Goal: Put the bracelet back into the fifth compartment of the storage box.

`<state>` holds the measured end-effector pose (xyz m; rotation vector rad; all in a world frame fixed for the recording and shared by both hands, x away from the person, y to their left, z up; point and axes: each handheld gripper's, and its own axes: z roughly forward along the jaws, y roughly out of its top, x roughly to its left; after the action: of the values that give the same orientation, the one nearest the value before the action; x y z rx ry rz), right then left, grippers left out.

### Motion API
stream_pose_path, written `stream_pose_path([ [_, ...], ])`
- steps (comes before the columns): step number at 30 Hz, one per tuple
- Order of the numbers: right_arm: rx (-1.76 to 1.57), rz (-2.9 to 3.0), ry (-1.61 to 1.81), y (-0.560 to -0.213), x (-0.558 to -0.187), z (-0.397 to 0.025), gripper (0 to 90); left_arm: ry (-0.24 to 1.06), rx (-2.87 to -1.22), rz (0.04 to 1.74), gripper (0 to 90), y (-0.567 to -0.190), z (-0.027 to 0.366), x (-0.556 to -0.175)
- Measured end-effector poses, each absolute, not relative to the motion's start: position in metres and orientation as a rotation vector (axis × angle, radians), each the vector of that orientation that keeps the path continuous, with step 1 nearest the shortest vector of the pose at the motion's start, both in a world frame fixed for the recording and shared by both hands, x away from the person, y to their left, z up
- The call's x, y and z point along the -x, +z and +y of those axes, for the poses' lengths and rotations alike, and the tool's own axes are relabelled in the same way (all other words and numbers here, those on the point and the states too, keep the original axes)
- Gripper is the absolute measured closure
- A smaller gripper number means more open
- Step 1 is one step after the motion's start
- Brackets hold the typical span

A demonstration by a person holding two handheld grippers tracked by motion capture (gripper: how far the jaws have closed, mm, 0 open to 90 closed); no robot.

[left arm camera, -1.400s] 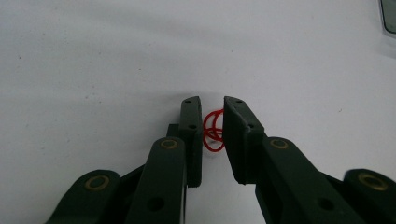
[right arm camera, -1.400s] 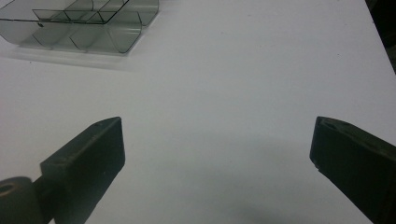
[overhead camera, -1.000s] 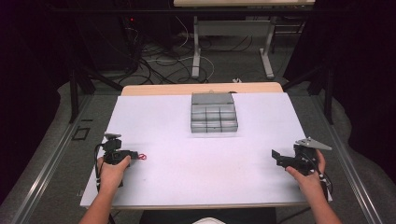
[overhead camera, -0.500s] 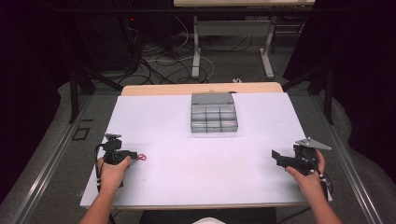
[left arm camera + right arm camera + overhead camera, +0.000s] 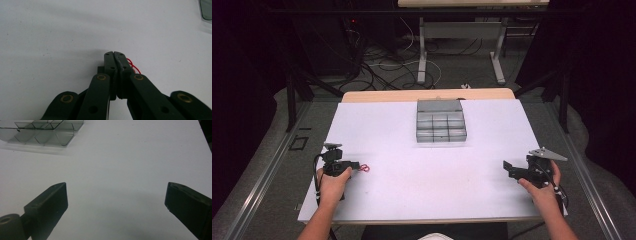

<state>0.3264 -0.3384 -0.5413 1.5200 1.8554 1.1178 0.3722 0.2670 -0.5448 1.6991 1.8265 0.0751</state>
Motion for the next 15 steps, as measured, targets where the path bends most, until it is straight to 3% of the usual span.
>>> stream_pose_path([
  [15, -1.529, 1.849, 1.123, -0.5419, -0.3262, -0.3369, 4.6, 0.135, -1.666, 1.782, 89.9, -0.5384, 0.2709, -0.3679],
])
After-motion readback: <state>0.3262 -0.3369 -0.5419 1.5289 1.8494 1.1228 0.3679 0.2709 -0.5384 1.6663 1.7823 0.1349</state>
